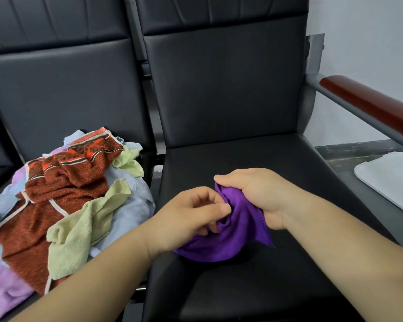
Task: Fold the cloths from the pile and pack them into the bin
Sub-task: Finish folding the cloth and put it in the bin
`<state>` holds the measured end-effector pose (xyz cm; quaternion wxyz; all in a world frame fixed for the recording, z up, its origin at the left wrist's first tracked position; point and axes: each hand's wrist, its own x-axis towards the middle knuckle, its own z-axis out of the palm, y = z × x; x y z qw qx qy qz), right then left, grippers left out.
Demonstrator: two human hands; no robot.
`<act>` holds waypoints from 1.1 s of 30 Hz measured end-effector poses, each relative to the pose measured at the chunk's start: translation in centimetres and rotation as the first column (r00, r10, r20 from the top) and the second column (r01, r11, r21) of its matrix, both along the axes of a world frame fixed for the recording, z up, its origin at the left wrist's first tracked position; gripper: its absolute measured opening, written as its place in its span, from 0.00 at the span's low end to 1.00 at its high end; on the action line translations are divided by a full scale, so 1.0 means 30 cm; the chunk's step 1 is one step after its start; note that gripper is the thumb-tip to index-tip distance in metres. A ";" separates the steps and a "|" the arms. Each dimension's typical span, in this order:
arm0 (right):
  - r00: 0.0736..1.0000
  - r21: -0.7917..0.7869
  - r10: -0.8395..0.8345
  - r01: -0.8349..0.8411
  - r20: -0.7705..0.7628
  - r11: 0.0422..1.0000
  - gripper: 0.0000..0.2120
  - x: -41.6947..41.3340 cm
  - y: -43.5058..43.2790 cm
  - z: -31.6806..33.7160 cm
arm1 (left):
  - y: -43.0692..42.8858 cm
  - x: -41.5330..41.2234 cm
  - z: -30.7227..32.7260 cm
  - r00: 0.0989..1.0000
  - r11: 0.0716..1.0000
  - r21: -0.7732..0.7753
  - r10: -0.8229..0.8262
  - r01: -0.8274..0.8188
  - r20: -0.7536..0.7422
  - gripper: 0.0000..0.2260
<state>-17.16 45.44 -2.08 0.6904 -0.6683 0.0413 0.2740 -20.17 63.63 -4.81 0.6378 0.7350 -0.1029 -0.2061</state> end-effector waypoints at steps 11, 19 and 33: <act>0.968 -0.257 0.238 -0.211 0.079 0.943 0.05 0.039 -0.050 -0.016 | 0.074 0.071 -0.040 0.860 0.814 0.287 0.503 -0.505 0.087 0.06; 0.909 -0.868 0.388 -0.066 0.151 0.492 0.06 0.113 -0.162 -0.037 | 0.181 0.103 -0.008 0.861 0.687 0.584 0.120 -0.432 0.495 0.07; 0.956 -0.213 -0.254 0.220 -0.148 0.952 0.02 0.160 -0.159 -0.078 | 0.223 0.134 -0.015 0.691 0.677 0.296 0.720 -0.674 -0.072 0.06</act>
